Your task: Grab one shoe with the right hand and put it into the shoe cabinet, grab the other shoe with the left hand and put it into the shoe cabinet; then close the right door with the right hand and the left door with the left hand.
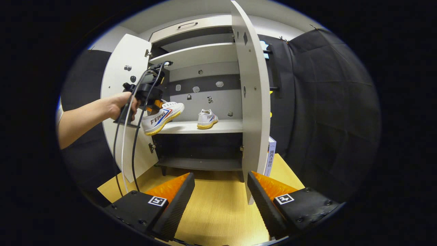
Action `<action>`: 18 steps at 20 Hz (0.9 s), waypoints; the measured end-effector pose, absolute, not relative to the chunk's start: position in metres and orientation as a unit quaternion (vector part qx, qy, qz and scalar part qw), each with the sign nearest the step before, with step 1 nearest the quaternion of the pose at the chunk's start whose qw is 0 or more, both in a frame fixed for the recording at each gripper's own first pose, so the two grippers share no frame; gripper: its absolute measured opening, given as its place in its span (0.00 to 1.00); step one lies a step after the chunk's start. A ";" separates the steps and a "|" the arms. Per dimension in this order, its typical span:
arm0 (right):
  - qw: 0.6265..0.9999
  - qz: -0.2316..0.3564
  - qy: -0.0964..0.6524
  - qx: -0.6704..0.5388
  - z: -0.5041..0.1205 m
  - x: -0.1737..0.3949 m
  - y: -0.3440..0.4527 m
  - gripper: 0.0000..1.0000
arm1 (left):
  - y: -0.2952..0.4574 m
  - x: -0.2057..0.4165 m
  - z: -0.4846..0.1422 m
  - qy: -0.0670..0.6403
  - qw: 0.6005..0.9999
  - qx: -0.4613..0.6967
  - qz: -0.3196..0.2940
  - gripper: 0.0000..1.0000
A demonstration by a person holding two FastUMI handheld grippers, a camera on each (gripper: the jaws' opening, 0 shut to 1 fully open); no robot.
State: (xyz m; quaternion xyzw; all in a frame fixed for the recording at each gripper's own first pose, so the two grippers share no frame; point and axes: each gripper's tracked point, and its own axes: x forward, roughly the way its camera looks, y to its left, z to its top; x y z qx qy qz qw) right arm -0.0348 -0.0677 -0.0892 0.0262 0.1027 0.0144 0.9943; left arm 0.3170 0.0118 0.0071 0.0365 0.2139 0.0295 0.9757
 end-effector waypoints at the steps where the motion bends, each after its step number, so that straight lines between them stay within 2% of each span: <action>1: 0.995 0.008 0.101 0.025 -0.088 -0.036 -0.072 0.98 | 0.016 0.336 0.010 0.218 0.975 0.030 0.034 0.05; 4: 0.994 -0.011 0.099 0.033 -0.087 -0.036 -0.087 0.99 | 0.032 0.384 0.010 0.232 0.971 0.001 0.060 0.05; 9: 0.995 -0.029 0.091 0.036 -0.082 -0.035 -0.102 0.99 | 0.040 0.442 -0.020 0.286 0.954 0.034 0.085 0.05; 15: 0.995 -0.021 0.095 0.034 -0.085 -0.033 -0.101 0.99 | 0.033 0.472 -0.044 0.317 0.940 0.089 0.088 0.05; 18: 0.995 -0.016 0.092 0.033 -0.083 -0.029 -0.098 0.99 | 0.031 0.469 -0.058 0.333 0.937 0.065 0.086 0.07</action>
